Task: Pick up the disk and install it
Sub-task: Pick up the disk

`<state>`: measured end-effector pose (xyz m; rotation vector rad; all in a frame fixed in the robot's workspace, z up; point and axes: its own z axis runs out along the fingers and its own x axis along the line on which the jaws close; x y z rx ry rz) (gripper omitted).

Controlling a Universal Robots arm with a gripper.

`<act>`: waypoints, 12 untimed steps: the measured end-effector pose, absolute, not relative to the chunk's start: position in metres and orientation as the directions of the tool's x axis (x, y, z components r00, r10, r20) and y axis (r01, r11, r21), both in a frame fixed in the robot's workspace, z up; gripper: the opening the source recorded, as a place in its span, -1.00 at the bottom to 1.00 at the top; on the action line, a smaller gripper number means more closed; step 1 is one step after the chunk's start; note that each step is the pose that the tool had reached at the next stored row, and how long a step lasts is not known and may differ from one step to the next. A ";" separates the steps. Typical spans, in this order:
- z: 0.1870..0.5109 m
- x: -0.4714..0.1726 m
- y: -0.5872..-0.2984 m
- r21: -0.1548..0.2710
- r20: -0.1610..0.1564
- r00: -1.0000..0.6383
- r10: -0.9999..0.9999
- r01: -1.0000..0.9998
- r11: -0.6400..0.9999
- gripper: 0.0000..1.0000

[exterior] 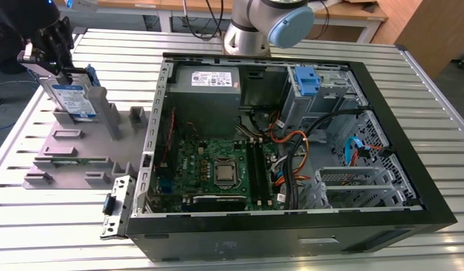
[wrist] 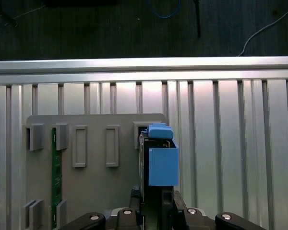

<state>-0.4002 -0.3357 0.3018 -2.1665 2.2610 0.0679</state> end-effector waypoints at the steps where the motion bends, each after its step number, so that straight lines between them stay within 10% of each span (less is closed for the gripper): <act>1: 0.302 -0.400 -0.336 0.025 -0.037 -0.044 -0.998 -0.999 0.043 -0.30; 12: 0.302 -0.400 -0.336 0.025 -0.037 -0.045 -0.998 -0.999 0.044 -0.30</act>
